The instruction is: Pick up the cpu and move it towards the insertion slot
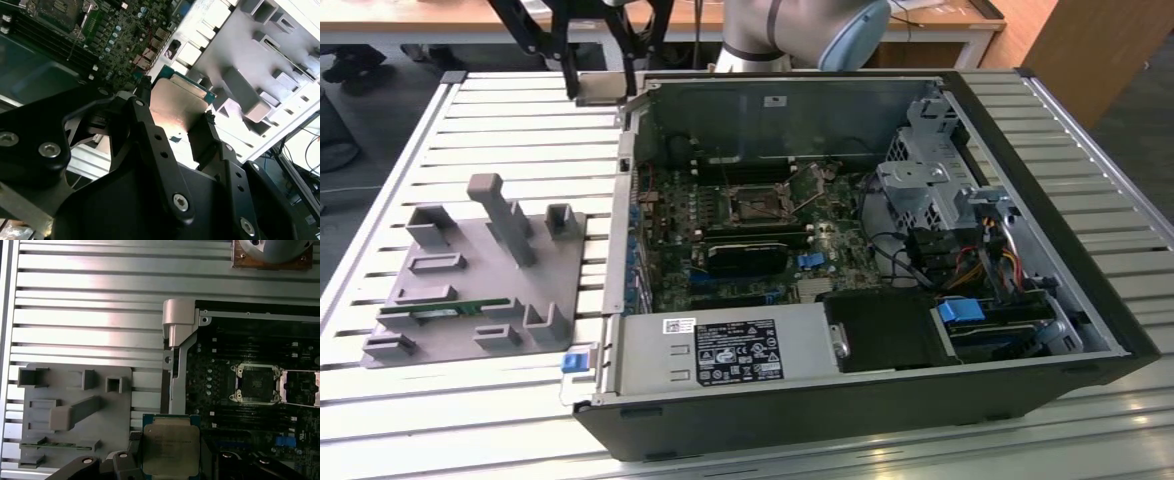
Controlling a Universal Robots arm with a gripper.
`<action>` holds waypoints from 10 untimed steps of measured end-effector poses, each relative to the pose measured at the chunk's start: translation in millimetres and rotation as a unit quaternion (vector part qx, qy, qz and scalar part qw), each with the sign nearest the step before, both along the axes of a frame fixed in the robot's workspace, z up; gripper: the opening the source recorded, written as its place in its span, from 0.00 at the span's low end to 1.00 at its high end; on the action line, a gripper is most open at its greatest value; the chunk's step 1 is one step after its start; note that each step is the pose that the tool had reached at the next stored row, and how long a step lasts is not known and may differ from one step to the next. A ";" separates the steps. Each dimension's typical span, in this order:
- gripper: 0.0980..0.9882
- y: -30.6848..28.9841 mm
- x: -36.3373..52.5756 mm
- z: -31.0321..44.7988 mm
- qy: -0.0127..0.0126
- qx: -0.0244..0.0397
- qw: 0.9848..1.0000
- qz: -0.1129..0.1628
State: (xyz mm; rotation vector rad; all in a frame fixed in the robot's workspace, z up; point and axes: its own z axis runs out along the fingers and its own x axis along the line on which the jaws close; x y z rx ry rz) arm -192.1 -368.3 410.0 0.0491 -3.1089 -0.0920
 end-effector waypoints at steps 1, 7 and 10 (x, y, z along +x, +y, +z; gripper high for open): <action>0.50 0.8 0.8 0.0 0.000 0.000 1.000 0.000; 0.50 5.4 6.1 0.0 0.000 0.000 1.000 0.000; 0.50 8.0 8.6 0.0 0.000 0.000 1.000 0.000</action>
